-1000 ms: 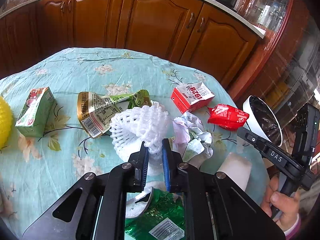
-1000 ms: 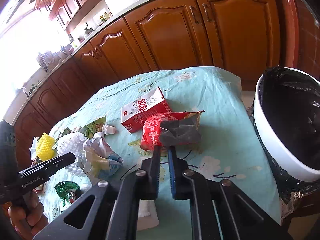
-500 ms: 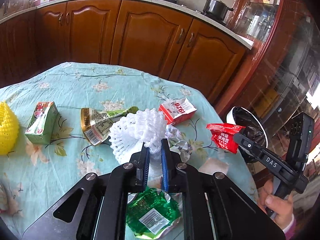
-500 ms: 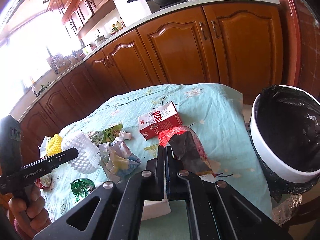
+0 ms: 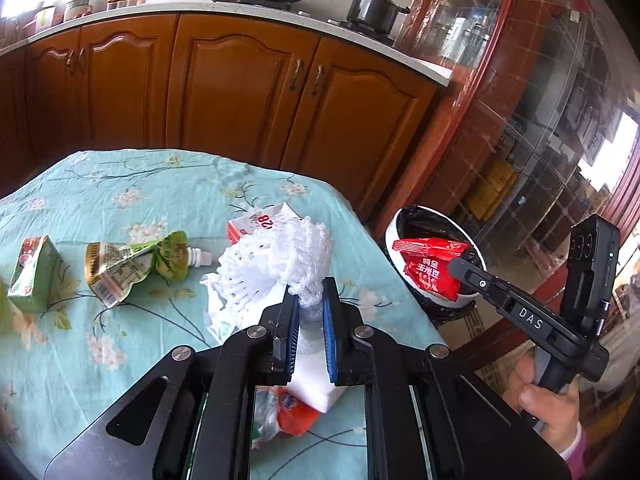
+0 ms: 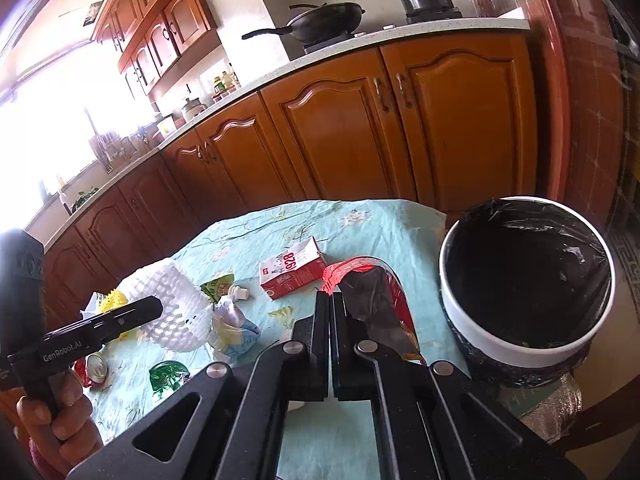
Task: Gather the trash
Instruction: 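Carry the foam net in left tool while right tool carries the red bag to the bin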
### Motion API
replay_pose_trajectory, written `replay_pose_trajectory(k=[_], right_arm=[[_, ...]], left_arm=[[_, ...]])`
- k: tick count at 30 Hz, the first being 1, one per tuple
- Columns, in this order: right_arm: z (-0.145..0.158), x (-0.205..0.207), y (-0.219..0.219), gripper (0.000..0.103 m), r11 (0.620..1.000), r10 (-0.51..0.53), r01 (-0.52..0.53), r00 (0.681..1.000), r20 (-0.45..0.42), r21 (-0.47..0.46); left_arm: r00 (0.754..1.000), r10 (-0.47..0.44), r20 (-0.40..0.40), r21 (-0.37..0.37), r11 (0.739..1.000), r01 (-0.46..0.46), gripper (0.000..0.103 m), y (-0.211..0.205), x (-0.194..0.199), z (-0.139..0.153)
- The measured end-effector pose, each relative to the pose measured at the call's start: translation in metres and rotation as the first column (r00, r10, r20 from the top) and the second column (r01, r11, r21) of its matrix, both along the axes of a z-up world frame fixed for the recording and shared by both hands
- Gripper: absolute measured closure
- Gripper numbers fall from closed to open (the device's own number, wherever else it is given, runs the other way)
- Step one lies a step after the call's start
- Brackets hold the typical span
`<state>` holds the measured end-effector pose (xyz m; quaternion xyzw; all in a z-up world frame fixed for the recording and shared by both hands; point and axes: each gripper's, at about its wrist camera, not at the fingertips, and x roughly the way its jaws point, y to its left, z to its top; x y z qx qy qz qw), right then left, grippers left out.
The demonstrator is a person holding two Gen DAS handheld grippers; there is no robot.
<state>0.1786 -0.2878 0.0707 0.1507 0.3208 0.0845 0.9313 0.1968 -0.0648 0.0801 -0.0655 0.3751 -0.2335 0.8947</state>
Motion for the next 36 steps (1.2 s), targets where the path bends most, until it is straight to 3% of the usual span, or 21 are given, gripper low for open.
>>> replay_pose_trajectory(k=[20,36], right_arm=[[0.001,-0.024,-0.085,0.103,0.987,-0.163,0.162,0.987,0.003,0.016],[-0.017,-0.002,-0.146,0.103,0.973,-0.222,0.224,0.974,-0.048,0.052]], left_arm=[[0.977,-0.215,0.009,0.025,0.976,0.214,0.093,-0.117,0.008,0.008],[0.949,-0.313,-0.03,0.035,0.949,0.314,0.093,-0.209,0.053,-0.005]])
